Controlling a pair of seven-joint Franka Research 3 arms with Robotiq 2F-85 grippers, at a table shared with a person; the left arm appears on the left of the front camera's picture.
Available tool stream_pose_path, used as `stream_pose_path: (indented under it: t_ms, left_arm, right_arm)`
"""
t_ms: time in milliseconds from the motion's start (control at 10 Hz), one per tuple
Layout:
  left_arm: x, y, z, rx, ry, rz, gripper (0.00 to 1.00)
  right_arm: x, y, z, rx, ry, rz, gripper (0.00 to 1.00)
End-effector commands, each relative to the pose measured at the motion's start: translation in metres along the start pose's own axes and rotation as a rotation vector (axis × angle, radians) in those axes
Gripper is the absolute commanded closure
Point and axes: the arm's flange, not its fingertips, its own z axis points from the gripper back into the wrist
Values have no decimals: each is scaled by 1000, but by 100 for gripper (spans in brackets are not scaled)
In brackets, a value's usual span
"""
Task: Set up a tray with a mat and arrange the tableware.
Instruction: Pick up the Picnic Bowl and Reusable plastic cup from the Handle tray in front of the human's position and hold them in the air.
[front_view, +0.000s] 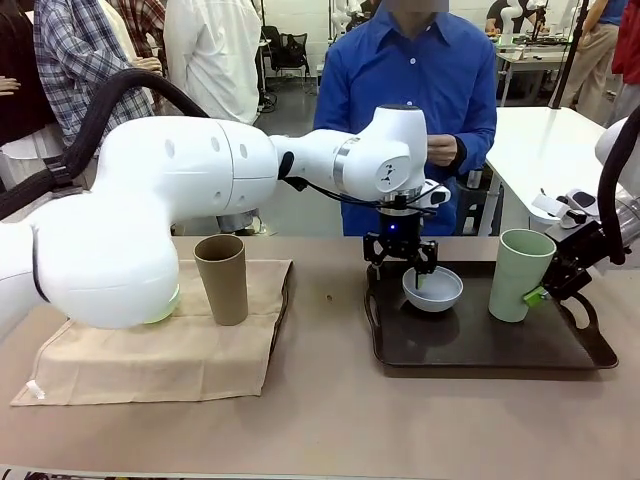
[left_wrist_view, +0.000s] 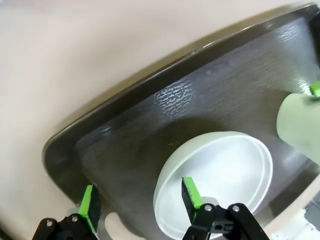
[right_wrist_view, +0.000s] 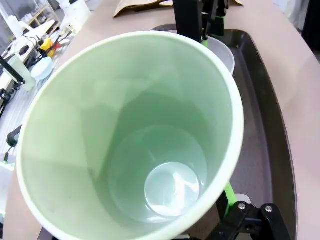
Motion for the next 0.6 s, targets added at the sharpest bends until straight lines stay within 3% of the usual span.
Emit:
stream_pose_path:
  t_ms: [0, 100, 200, 300, 400, 500]
  left_arm:
    - [18, -11, 3, 29, -14, 12, 25]
    - [19, -13, 3, 26, -3, 24, 65]
    - [20, -14, 3, 19, 0, 24, 78]
    - [19, -14, 4, 9, -3, 25, 100]
    - [20, -13, 5, 5, -3, 30, 100]
    - [20, -14, 8, 2, -3, 32, 100]
  right_arm:
    - [0, -4, -1, 23, -5, 45, 58]
    - [-1, -4, -2, 27, -2, 52, 59]
    - [-1, -4, -1, 22, 1, 56, 100]
    - [-2, -5, -1, 19, 2, 57, 100]
    - [-2, -5, 1, 16, 3, 56, 100]
    - [-2, -4, 1, 15, 3, 58, 77]
